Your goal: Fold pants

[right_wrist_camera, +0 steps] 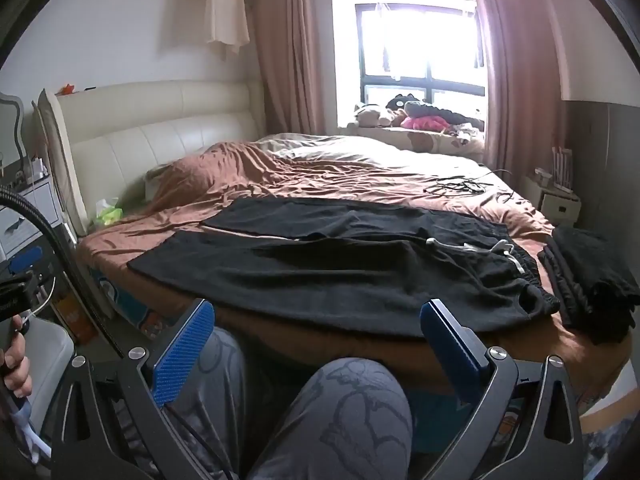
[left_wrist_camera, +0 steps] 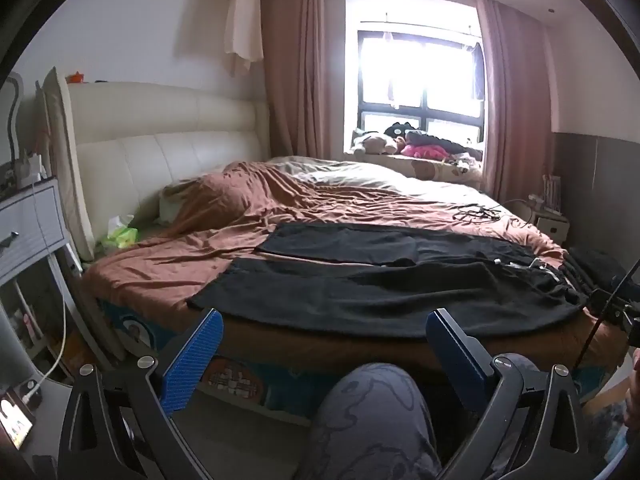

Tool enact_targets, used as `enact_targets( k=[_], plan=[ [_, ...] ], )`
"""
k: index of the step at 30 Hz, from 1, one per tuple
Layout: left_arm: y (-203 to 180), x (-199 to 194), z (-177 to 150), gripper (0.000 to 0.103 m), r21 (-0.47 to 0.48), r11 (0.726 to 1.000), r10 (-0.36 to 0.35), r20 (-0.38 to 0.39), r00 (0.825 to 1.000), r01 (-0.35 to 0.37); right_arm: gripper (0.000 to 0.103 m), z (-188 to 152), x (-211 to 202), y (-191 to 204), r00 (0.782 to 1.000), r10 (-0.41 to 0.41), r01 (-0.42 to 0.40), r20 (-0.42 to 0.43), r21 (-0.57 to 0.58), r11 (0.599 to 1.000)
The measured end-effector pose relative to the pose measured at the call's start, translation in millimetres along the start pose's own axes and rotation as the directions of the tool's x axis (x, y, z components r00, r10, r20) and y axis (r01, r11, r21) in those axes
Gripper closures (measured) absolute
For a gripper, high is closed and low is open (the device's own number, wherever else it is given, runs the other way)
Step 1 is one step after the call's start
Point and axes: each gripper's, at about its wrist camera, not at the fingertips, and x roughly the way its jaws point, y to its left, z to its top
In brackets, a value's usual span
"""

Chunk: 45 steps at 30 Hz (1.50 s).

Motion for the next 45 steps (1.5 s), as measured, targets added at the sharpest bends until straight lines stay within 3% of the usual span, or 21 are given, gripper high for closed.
enact_targets(
  k=[45],
  plan=[
    [-0.7, -7.8, 0.7, 0.0, -0.013, 1.0, -0.018, 0.022, 1.0, 0.018, 0.0, 0.3, -2.7, 2.2, 1.0, 0.004, -0.004, 0.016, -0.002, 1.0]
  ],
)
